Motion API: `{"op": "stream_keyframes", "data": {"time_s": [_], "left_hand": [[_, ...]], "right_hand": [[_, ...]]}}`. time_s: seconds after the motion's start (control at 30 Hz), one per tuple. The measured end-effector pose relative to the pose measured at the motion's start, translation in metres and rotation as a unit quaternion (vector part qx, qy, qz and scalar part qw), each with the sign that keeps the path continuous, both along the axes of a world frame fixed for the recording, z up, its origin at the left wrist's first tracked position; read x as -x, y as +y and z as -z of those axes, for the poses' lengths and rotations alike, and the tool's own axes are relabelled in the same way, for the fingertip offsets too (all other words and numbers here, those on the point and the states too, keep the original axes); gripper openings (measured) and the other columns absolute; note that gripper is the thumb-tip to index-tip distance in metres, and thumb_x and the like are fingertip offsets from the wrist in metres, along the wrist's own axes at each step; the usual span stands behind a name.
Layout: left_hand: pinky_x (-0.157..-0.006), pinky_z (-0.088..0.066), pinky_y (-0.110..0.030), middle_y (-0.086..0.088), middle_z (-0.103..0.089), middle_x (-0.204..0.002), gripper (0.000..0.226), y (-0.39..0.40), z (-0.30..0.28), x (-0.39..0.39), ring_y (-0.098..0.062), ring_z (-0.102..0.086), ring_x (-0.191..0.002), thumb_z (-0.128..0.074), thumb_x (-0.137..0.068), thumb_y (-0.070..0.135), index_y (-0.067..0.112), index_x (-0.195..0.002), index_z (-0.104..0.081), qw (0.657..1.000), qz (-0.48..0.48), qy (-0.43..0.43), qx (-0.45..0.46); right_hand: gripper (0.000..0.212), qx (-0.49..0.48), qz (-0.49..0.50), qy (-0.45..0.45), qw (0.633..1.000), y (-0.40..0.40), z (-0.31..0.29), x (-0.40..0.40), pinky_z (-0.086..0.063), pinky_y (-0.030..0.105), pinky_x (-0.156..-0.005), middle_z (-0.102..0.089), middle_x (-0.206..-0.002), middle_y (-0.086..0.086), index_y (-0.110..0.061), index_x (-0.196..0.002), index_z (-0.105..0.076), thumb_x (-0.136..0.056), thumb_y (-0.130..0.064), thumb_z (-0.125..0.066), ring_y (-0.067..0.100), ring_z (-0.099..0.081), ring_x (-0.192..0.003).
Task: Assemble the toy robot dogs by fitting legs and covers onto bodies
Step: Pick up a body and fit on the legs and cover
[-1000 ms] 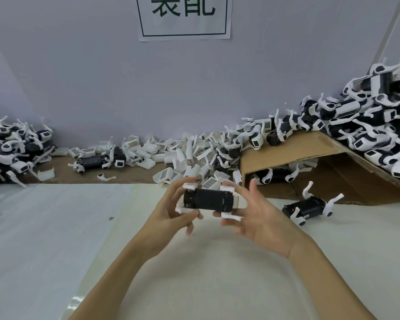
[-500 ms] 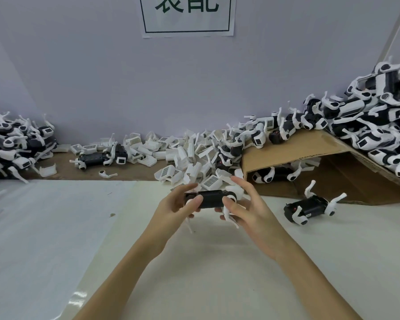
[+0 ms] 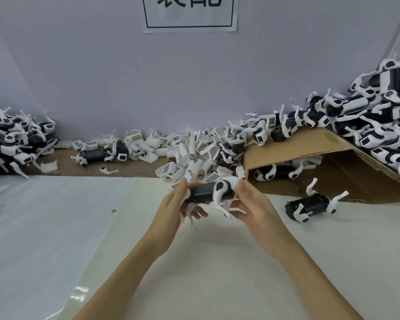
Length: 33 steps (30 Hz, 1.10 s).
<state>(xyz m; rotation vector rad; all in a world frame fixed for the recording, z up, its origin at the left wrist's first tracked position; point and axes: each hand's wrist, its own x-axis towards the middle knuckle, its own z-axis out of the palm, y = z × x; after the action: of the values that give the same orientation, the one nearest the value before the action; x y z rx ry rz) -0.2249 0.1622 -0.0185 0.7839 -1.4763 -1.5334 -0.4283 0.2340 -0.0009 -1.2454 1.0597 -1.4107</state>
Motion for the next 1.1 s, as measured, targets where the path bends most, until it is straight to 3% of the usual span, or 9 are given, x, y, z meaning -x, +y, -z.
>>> {"op": "stream_keyframes", "data": {"time_s": [0.13, 0.23, 0.33, 0.43, 0.5, 0.63, 0.73, 0.83, 1.1], "left_hand": [[-0.084, -0.058, -0.043, -0.035, -0.069, -0.119, 0.077, -0.004, 0.012, 0.008, -0.039, -0.07, -0.087, -0.026, -0.109, 0.069, 0.012, -0.131, -0.072, 0.982, 0.108, 0.056, -0.141], [-0.085, -0.06, -0.042, -0.03, -0.071, -0.123, 0.079, -0.007, 0.019, 0.011, -0.042, -0.074, -0.099, -0.02, -0.109, 0.069, 0.016, -0.131, -0.075, 0.977, 0.129, 0.062, -0.156], [-0.08, -0.065, -0.043, -0.016, -0.077, -0.118, 0.064, 0.0, 0.024, 0.018, -0.037, -0.078, -0.097, -0.031, -0.106, 0.073, 0.031, -0.131, -0.073, 0.998, 0.046, -0.029, -0.037], [-0.074, -0.058, -0.017, 0.021, -0.074, -0.113, 0.025, 0.01, 0.024, 0.023, -0.001, -0.073, -0.098, -0.043, -0.108, 0.051, 0.064, -0.121, -0.061, 0.986, -0.067, -0.092, 0.122], [-0.084, -0.054, -0.008, 0.036, -0.069, -0.12, 0.052, 0.011, 0.022, 0.018, 0.01, -0.066, -0.112, -0.045, -0.112, 0.022, 0.071, -0.122, -0.057, 0.983, -0.084, -0.099, 0.133], [-0.046, -0.052, -0.034, 0.001, -0.074, -0.09, 0.044, 0.012, 0.015, 0.016, -0.024, -0.07, -0.069, -0.039, -0.111, 0.059, 0.03, -0.131, -0.065, 0.996, -0.018, 0.006, 0.088], [-0.077, -0.062, -0.035, -0.014, -0.076, -0.118, 0.079, 0.008, 0.006, 0.016, -0.028, -0.074, -0.107, -0.027, -0.104, 0.075, 0.017, -0.13, -0.074, 0.992, -0.011, 0.116, -0.053], [-0.109, -0.05, -0.051, -0.016, -0.073, -0.132, 0.081, 0.005, -0.004, 0.012, -0.032, -0.066, -0.13, -0.034, -0.097, 0.079, 0.018, -0.137, -0.07, 0.995, -0.015, 0.101, -0.022], [-0.092, -0.053, -0.024, 0.0, -0.072, -0.135, 0.046, 0.011, -0.009, 0.006, -0.022, -0.067, -0.126, -0.036, -0.112, 0.043, 0.02, -0.135, -0.067, 0.995, -0.04, 0.03, 0.083]], "right_hand": [[0.052, 0.017, -0.054, -0.038, 0.998, 0.002, 0.001, -0.003, -0.047, 0.037, -0.084, -0.064, -0.104, 0.013, -0.005, -0.117, -0.066, -0.104, -0.053, -0.05, 0.025, -0.059, -0.097], [0.03, 0.044, -0.009, 0.109, 0.993, 0.002, 0.003, -0.011, -0.046, 0.034, -0.083, -0.068, -0.105, -0.004, -0.026, -0.125, -0.064, -0.097, -0.038, -0.064, 0.016, -0.061, -0.094], [0.041, 0.062, 0.077, 0.17, 0.98, 0.001, 0.011, -0.021, -0.055, 0.03, -0.088, -0.072, -0.112, -0.013, -0.033, -0.127, -0.058, -0.093, -0.022, -0.078, 0.009, -0.067, -0.109], [0.035, 0.084, 0.078, 0.227, 0.967, 0.002, 0.02, -0.027, -0.059, 0.027, -0.082, -0.073, -0.106, -0.017, -0.034, -0.125, -0.053, -0.101, -0.014, -0.067, 0.005, -0.071, -0.102], [0.039, 0.09, 0.06, 0.236, 0.966, 0.003, 0.022, -0.031, -0.056, 0.019, -0.08, -0.073, -0.11, -0.019, -0.039, -0.131, -0.049, -0.104, -0.015, -0.063, 0.004, -0.072, -0.104], [0.045, 0.13, 0.077, 0.246, 0.958, 0.004, 0.022, -0.041, -0.057, 0.016, -0.067, -0.07, -0.107, -0.019, -0.049, -0.137, -0.045, -0.104, -0.021, -0.059, 0.009, -0.071, -0.105], [0.049, 0.161, 0.096, 0.26, 0.947, 0.001, 0.025, -0.04, -0.056, 0.024, -0.092, -0.068, -0.121, -0.015, -0.041, -0.143, -0.045, -0.105, -0.013, -0.059, 0.012, -0.067, -0.116], [0.042, 0.171, 0.129, 0.313, 0.925, 0.001, 0.024, -0.034, -0.053, 0.024, -0.095, -0.064, -0.123, -0.015, -0.04, -0.14, -0.05, -0.105, -0.019, -0.062, 0.01, -0.06, -0.117], [0.048, 0.219, 0.216, 0.363, 0.88, -0.002, 0.023, -0.024, -0.047, 0.022, -0.093, -0.063, -0.114, -0.011, -0.035, -0.131, -0.07, -0.086, -0.025, -0.085, 0.017, -0.053, -0.111]]}}
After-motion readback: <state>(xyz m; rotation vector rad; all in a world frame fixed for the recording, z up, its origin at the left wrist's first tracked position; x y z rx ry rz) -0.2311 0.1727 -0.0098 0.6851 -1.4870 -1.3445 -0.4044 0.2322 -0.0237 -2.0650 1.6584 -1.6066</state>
